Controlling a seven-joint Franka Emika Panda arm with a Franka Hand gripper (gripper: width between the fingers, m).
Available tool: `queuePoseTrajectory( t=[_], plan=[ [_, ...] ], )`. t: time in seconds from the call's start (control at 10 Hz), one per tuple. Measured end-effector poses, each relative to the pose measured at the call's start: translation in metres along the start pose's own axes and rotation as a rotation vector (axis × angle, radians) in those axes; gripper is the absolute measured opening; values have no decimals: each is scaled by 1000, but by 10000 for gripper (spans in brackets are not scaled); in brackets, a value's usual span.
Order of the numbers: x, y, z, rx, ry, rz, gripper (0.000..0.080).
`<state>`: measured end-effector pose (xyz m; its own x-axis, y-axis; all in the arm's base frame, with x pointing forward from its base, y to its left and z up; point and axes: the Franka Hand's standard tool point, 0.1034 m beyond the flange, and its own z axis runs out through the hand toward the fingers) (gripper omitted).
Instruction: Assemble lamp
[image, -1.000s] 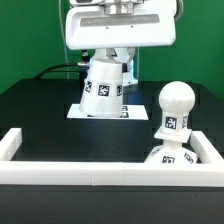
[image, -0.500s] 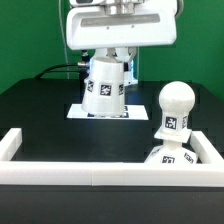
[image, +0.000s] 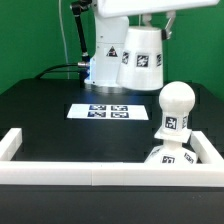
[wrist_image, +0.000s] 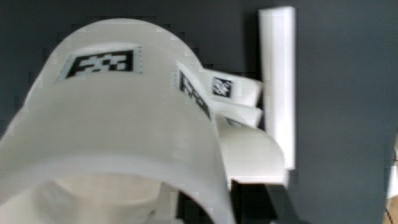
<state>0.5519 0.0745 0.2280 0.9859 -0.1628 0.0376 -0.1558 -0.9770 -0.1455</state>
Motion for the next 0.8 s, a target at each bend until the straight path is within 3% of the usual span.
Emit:
queuePoseTrajectory(
  t=[0.2, 0.4, 0.6, 0.8],
  plan=[
    [13, -21, -13, 7, 2, 27, 44],
    [31, -35, -14, 7, 13, 48, 44],
    [52, -39, -1, -4, 28, 50, 44],
    [62, -42, 23, -19, 42, 58, 44]
  ],
)
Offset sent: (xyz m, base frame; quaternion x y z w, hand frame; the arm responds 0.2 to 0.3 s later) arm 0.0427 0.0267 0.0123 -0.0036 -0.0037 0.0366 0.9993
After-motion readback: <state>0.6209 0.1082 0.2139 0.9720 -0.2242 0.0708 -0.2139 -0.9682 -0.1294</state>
